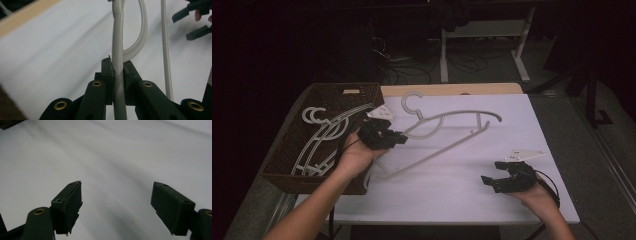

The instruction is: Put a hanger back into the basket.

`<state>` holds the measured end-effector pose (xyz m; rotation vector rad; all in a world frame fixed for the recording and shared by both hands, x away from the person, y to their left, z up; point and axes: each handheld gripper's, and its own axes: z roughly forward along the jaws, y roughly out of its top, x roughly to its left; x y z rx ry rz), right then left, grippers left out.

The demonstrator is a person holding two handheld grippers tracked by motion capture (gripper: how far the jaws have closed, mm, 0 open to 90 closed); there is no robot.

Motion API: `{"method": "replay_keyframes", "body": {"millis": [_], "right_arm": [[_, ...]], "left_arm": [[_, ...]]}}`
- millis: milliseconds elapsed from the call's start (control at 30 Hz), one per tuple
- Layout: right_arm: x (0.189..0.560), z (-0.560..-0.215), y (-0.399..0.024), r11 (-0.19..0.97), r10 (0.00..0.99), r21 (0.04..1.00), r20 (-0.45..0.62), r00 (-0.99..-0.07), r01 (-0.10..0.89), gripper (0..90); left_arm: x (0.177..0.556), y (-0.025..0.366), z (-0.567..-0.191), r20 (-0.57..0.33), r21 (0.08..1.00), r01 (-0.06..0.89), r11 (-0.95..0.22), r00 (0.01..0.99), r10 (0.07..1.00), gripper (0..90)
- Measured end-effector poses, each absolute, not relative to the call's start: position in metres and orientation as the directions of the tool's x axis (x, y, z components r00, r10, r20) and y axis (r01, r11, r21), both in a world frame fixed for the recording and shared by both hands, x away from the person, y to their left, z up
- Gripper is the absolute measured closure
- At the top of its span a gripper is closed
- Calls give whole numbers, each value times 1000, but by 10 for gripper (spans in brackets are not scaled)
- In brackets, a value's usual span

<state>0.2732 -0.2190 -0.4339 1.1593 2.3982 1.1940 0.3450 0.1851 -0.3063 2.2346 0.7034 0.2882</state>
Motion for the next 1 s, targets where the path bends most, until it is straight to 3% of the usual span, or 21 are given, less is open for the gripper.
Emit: {"method": "replay_keyframes", "body": {"millis": [433,1000], "right_arm": [[273,-434,-221,328,743,775,140,-654,540,148],[273,-429,-228,277,784,798,134,-607,535,138]], "left_arm": [[364,282,-253,94,743,382,-550,754,651,824],[373,408,-271,92,743,502,-442,579,810,824]]}}
